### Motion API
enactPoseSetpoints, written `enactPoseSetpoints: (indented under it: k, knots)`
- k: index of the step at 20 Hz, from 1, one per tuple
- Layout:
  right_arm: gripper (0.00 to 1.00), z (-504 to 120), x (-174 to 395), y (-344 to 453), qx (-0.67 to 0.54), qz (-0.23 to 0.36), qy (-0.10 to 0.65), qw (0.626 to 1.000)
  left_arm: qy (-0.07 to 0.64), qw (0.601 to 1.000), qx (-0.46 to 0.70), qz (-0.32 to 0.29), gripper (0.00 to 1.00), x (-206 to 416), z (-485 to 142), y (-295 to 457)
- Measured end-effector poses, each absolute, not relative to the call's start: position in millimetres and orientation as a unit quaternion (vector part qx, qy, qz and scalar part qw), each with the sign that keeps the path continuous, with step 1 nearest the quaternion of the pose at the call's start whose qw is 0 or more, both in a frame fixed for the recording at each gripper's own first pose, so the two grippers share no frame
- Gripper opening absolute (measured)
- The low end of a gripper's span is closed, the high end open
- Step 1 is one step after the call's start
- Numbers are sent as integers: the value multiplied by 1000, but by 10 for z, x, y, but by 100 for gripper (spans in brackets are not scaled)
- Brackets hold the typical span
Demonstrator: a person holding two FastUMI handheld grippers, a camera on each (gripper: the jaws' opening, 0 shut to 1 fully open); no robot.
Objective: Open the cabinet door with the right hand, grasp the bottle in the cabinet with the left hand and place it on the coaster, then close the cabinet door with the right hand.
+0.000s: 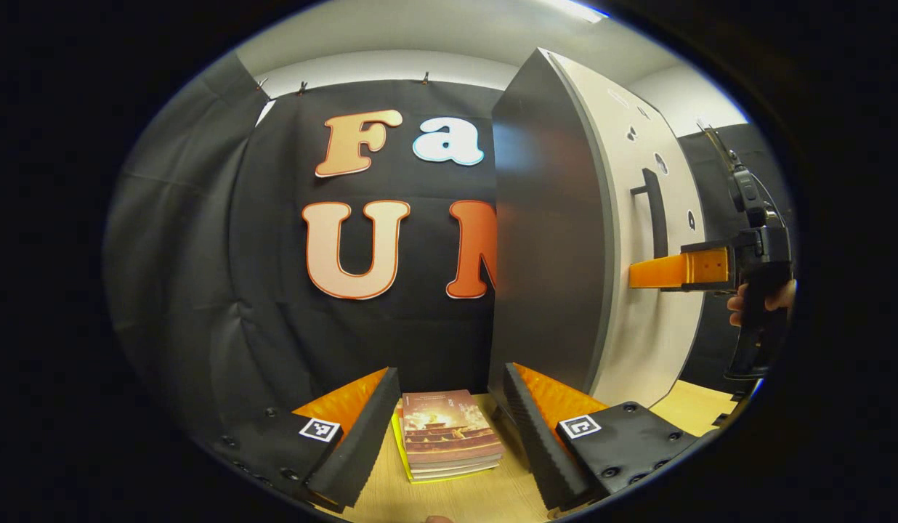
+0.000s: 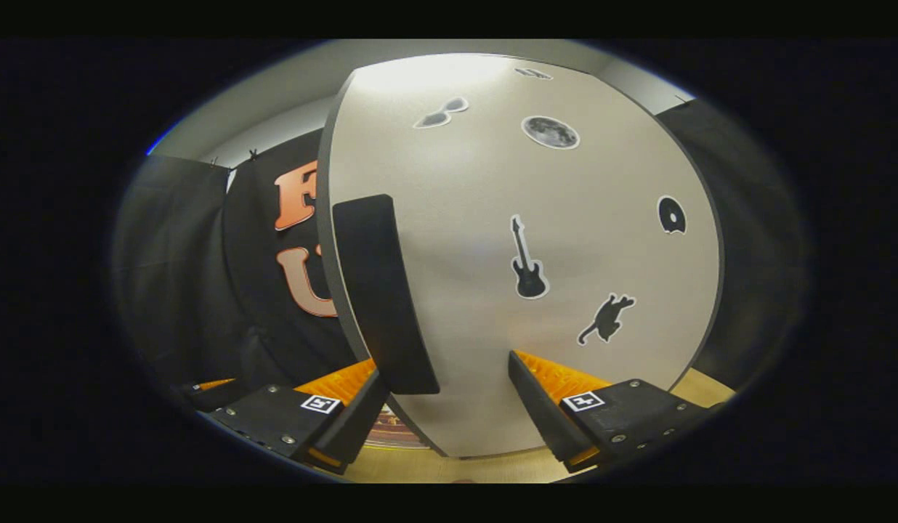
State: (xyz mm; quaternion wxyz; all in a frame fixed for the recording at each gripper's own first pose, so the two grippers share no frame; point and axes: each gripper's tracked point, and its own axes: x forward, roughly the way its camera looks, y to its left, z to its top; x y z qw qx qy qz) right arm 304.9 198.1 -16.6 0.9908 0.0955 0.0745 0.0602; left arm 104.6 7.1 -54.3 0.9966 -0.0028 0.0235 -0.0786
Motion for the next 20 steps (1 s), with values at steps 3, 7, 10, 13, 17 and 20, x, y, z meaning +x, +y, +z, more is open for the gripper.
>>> enactPoseSetpoints:
  k: [3, 7, 10, 13, 17, 20]
  knots:
    - [96, -164, 3043, 1980, 94, 57, 73, 991, 23, 997, -7, -80, 94, 1007, -524, 43]
    - [96, -159, 3015, 1989, 95, 66, 72, 991, 29, 997, -3, -74, 94, 934, -563, 17]
    - [95, -88, 2829, 1970, 97, 81, 60, 990, 33, 997, 0, -64, 94, 866, -586, 3]
    - [95, 22, 2521, 1814, 79, 84, 45, 992, 32, 998, 0, -49, 94, 762, -541, -39]
    - [95, 90, 2058, 1419, 34, 67, 25, 997, 32, 999, 4, -31, 94, 556, -489, -139]
    - [95, 46, 1695, 1110, 9, 51, 26, 998, 30, 999, 4, -18, 94, 340, -437, -226]
